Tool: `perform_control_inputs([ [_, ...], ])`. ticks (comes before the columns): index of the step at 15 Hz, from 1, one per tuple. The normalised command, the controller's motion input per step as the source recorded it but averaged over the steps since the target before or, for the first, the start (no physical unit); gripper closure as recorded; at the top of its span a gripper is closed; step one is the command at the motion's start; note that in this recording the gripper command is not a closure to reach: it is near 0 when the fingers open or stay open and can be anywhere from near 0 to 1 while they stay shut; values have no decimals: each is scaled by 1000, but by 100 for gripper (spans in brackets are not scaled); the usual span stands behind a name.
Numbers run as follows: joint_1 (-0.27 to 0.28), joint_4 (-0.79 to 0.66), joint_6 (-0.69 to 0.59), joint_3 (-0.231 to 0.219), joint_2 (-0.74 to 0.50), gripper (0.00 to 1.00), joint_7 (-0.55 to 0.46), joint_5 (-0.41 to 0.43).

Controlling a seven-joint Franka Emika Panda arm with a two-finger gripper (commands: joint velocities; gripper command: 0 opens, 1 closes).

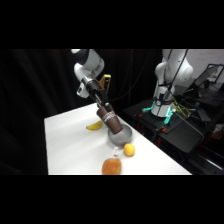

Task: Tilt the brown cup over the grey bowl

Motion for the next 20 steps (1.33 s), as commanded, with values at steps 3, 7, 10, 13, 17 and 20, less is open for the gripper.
perform_control_inputs([
  [3,214,-55,539,63,-397,8,430,-419],
  [7,176,5,630,139,-143,7,373,-450],
  [10,123,24,654,128,41,7,385,-531],
  [13,70,-1,616,66,92,7,435,-628],
  [17,78,-4,480,-57,126,7,617,-765],
  [20,106,52,265,-59,155,5,529,-460],
])
